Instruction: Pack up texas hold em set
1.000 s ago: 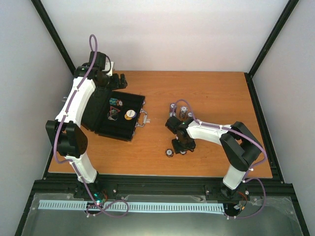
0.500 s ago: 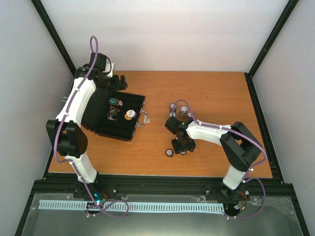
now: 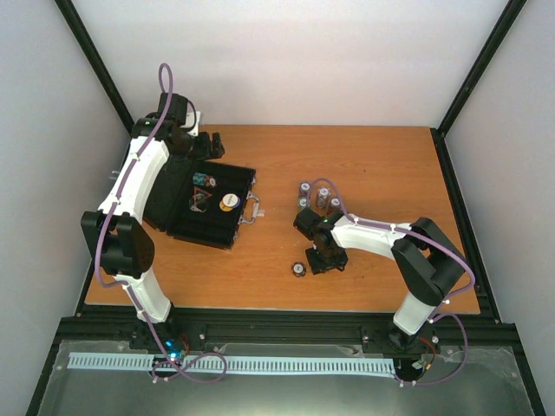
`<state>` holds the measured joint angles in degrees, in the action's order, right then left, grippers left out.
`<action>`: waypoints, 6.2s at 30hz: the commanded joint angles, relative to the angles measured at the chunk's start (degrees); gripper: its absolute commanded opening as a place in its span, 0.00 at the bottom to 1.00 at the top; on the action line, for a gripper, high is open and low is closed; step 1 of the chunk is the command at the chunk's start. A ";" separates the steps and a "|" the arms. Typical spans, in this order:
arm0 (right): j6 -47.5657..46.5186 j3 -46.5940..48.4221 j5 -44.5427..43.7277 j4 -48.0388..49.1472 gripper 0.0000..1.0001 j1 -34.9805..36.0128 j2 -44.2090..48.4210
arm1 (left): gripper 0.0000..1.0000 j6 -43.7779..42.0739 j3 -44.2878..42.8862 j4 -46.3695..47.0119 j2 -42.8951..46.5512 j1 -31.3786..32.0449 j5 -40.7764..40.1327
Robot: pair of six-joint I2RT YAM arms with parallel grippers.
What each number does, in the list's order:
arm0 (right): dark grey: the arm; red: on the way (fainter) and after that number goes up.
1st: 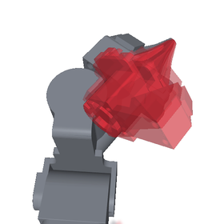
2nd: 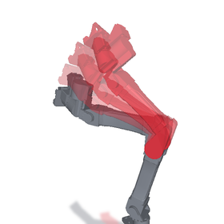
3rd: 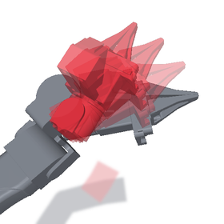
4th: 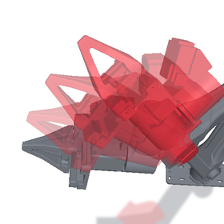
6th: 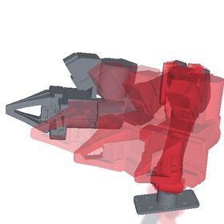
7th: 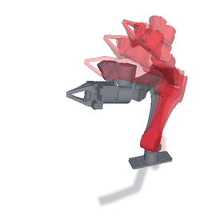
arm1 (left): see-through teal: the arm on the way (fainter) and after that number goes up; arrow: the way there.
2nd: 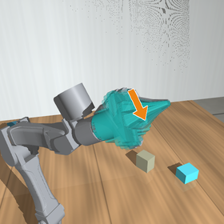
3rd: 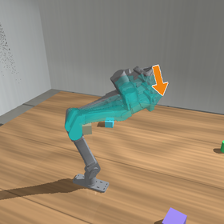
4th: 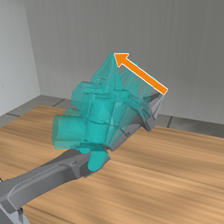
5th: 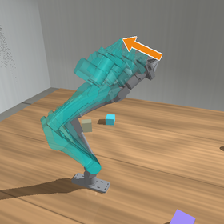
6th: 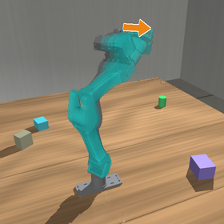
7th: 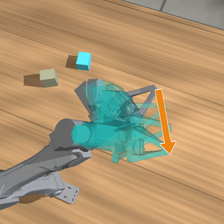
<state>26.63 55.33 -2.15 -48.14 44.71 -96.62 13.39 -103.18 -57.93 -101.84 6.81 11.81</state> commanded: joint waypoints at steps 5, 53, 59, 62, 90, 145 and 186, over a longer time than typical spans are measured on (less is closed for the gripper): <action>-0.30 -1.71 0.03 0.56 0.46 0.48 -1.49 | 1.00 0.48 -0.86 -0.22 0.44 -0.57 0.16; -5.06 -0.27 1.79 1.07 0.86 -7.18 0.71 | 1.00 -0.35 1.01 0.33 0.42 -0.57 -0.74; -5.46 -1.67 2.26 2.75 0.84 -7.75 -0.45 | 1.00 -0.48 0.31 0.01 -0.02 -0.57 -0.83; -6.13 -1.76 2.34 3.29 0.81 -8.13 -1.05 | 1.00 -0.39 0.09 0.04 -0.18 -0.57 -0.96; -5.99 -4.75 3.10 2.66 0.49 -8.94 0.32 | 1.00 0.06 -0.82 -0.26 -2.15 -0.52 -1.06; -10.71 -4.98 6.59 6.11 0.85 -19.12 1.26 | 1.00 1.74 -2.90 -0.37 -5.22 -0.57 -0.67; -10.50 -3.75 12.00 4.55 0.44 -19.13 5.55 | 1.00 1.63 -4.91 -0.80 -7.26 -0.57 -0.06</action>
<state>16.51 51.57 6.57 -43.44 25.69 -93.03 14.83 -105.93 -58.35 -109.12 6.81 10.98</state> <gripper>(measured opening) 0.444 0.998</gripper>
